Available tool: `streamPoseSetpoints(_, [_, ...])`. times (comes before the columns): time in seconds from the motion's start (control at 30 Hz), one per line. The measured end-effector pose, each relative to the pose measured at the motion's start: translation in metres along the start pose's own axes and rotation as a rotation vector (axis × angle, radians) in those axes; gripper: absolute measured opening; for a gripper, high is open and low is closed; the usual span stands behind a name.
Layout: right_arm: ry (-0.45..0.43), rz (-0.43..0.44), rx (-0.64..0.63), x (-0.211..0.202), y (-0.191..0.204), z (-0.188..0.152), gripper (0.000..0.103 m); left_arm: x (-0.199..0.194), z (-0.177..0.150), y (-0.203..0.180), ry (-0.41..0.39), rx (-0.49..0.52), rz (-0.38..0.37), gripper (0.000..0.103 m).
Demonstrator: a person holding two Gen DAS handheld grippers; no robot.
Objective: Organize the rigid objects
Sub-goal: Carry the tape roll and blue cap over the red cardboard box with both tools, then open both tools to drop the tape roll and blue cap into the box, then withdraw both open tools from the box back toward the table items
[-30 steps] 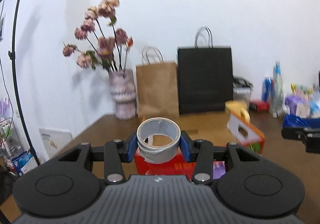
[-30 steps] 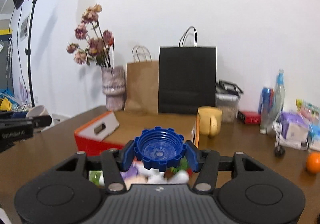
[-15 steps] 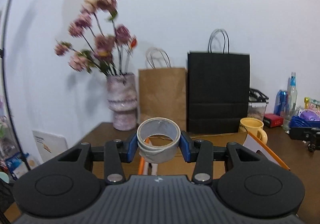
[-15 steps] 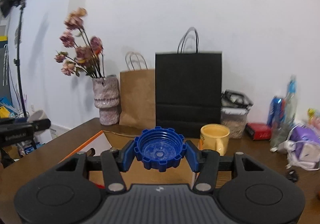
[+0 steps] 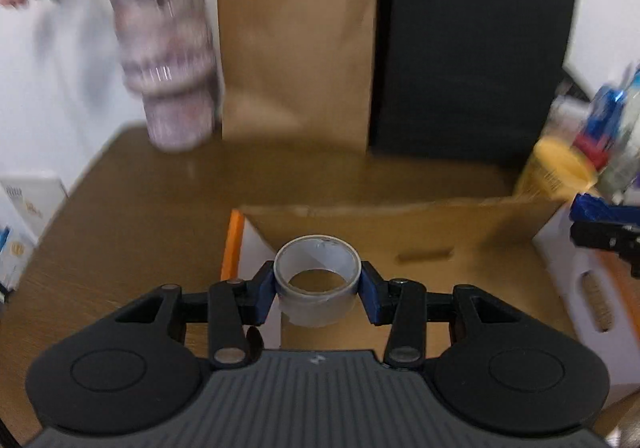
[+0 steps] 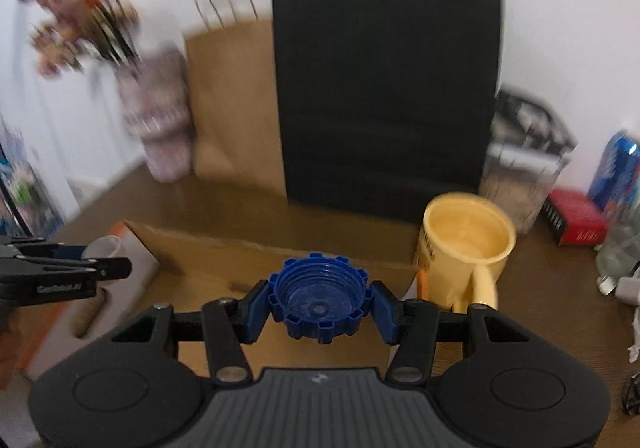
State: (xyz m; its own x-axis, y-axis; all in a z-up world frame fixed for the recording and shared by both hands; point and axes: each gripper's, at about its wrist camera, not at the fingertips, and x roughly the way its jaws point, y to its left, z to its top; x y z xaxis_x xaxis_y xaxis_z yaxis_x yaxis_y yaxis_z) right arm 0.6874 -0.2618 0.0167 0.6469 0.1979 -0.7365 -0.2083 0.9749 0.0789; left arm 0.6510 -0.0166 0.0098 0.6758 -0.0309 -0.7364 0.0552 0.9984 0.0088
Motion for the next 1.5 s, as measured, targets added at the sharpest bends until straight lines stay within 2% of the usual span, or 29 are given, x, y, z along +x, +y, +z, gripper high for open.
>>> streamPoseSetpoints(0.07, [0.085, -0.026, 0.001, 0.031, -0.003, 0.005, 0.053, 0.025, 0.001, 0.002, 0.049, -0.009, 0.052, 0.044])
streamPoseSetpoints(0.1, [0.114, -0.046, -0.008, 0.043, -0.003, 0.005, 0.053, 0.034, 0.0, 0.002, 0.066, -0.011, 0.044, 0.044])
streamPoseSetpoints(0.13, [0.139, -0.067, -0.018, 0.053, -0.001, 0.003, 0.053, 0.038, 0.0, -0.003, 0.063, 0.029, 0.044, 0.046])
streamPoseSetpoints(0.17, [0.158, -0.087, -0.032, 0.063, 0.001, 0.002, 0.053, 0.041, 0.0, -0.007, 0.067, 0.052, 0.052, 0.051])
streamPoseSetpoints(0.2, [0.149, -0.102, -0.069, 0.067, 0.005, 0.001, 0.053, 0.042, -0.001, -0.01, 0.065, 0.056, 0.055, 0.056])
streamPoseSetpoints(0.23, [0.16, -0.119, -0.093, 0.072, 0.01, 0.0, 0.058, 0.042, -0.001, -0.012, 0.057, 0.058, 0.054, 0.069])
streamPoseSetpoints(0.27, [0.164, -0.129, -0.116, 0.075, 0.015, -0.001, 0.064, 0.043, -0.001, -0.014, 0.053, 0.061, 0.058, 0.071])
streamPoseSetpoints(0.3, [0.168, -0.135, -0.128, 0.078, 0.019, -0.001, 0.065, 0.043, -0.001, -0.016, 0.056, 0.066, 0.06, 0.071])
streamPoseSetpoints(0.43, [0.162, -0.155, -0.149, 0.075, 0.024, 0.0, 0.065, 0.04, 0.004, -0.011, 0.078, 0.037, 0.046, 0.071])
streamPoseSetpoints(0.57, [0.088, -0.078, -0.09, 0.03, 0.019, -0.001, 0.068, 0.01, 0.005, -0.003, 0.052, 0.004, 0.012, 0.075])
streamPoseSetpoints(0.67, [0.013, -0.049, -0.044, -0.02, 0.011, -0.008, 0.071, -0.029, 0.002, 0.0, -0.015, 0.009, 0.011, 0.077])
streamPoseSetpoints(0.73, [-0.056, -0.017, -0.006, -0.064, 0.004, -0.021, 0.075, -0.065, -0.004, 0.001, -0.082, 0.002, 0.012, 0.078])
streamPoseSetpoints(0.8, [-0.131, 0.039, 0.047, -0.108, -0.004, -0.041, 0.085, -0.104, -0.02, 0.004, -0.17, -0.019, -0.021, 0.085])
streamPoseSetpoints(0.87, [-0.197, 0.064, 0.069, -0.153, -0.006, -0.064, 0.086, -0.146, -0.046, 0.007, -0.257, -0.032, -0.048, 0.087])
streamPoseSetpoints(1.0, [-0.293, 0.051, 0.042, -0.216, 0.003, -0.103, 0.087, -0.203, -0.088, 0.004, -0.341, -0.016, -0.06, 0.088])
streamPoseSetpoints(1.1, [-0.336, 0.048, 0.014, -0.247, 0.012, -0.13, 0.088, -0.235, -0.113, 0.0, -0.39, -0.029, -0.051, 0.088])
streamPoseSetpoints(1.2, [-0.415, -0.011, -0.043, -0.273, 0.025, -0.158, 0.088, -0.264, -0.138, -0.006, -0.488, -0.013, -0.002, 0.088])
streamPoseSetpoints(1.33, [-0.499, -0.043, -0.093, -0.298, 0.037, -0.194, 0.09, -0.3, -0.175, -0.013, -0.617, 0.012, 0.022, 0.096])
streamPoseSetpoints(1.5, [-0.61, -0.063, -0.119, -0.326, 0.052, -0.246, 0.093, -0.334, -0.224, -0.008, -0.693, -0.019, 0.019, 0.098])
